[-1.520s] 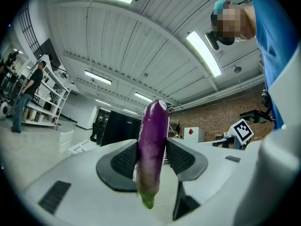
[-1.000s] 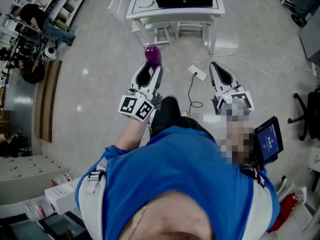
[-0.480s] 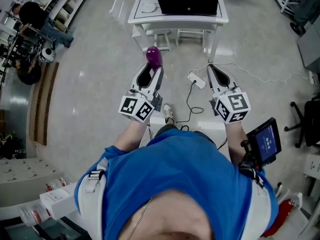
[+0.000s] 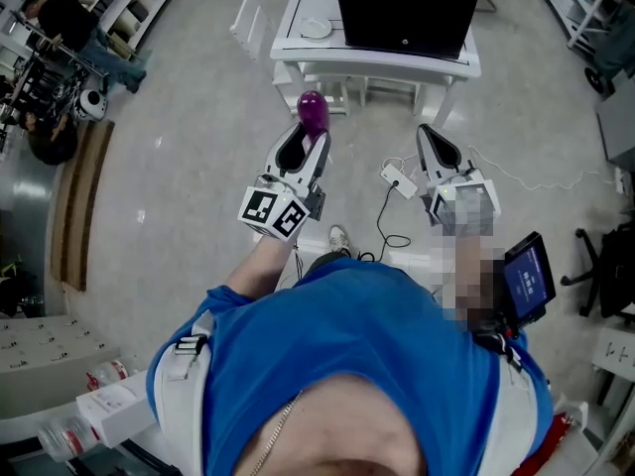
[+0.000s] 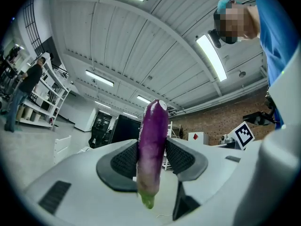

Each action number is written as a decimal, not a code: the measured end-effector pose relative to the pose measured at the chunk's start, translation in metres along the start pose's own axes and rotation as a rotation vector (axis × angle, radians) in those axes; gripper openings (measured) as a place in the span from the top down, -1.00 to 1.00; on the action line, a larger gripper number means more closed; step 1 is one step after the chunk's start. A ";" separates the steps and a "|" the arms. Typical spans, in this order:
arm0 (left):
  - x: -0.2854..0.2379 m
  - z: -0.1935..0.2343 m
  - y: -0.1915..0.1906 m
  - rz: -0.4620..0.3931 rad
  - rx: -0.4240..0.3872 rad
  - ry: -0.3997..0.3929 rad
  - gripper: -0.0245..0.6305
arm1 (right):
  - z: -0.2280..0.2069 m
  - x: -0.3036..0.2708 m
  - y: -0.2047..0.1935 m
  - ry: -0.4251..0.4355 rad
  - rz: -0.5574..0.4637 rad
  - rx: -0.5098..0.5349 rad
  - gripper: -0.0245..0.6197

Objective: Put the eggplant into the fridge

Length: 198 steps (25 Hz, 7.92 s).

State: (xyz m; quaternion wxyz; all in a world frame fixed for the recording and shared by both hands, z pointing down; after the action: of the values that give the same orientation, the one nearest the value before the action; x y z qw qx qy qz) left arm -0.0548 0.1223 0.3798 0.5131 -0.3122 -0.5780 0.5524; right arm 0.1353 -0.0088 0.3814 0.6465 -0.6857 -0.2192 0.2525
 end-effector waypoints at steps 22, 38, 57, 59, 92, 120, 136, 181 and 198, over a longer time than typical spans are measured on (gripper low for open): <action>-0.026 0.202 0.009 0.014 0.048 -0.072 0.33 | 0.043 -0.201 0.008 -0.107 0.022 0.092 0.92; -0.051 0.232 0.020 -0.002 0.035 -0.074 0.33 | 0.016 -0.268 0.058 -0.153 -0.051 0.345 0.92; -0.084 0.297 0.023 -0.021 -0.012 0.008 0.33 | -0.031 -0.436 0.147 -0.174 -0.099 0.992 0.59; -0.082 0.302 0.022 -0.024 -0.011 0.017 0.32 | -0.035 -0.447 0.149 -0.176 -0.083 1.043 0.45; -0.070 0.307 0.023 -0.032 -0.007 0.069 0.33 | -0.046 -0.485 0.149 -0.073 0.269 1.435 0.52; -0.063 0.222 0.029 -0.004 0.030 -0.100 0.32 | -0.025 -0.244 0.143 -0.026 0.058 1.444 0.52; -0.092 0.214 -0.007 0.044 0.070 -0.206 0.33 | -0.089 -0.189 0.111 -0.228 0.043 1.421 0.52; -0.153 0.123 -0.026 0.039 0.128 -0.207 0.33 | -0.248 -0.011 0.019 -0.582 0.104 0.752 0.52; -0.155 0.113 -0.032 0.046 0.160 -0.213 0.33 | -0.153 0.018 -0.042 -0.543 -0.065 0.191 0.52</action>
State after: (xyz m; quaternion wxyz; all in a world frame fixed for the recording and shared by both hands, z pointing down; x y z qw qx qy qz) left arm -0.1109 -0.0635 0.3875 0.4595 -0.2231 -0.5760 0.6383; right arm 0.2462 -0.1131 0.4274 0.6336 -0.5218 -0.3814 0.4253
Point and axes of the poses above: the fingertips, and each gripper's own axes: x backward along the fingers, z to its left, y out of its top, the point moved 4 cm from there along x, backward along the fingers, and after that the axes turned 14 degrees about -y, right-handed, at the moved point
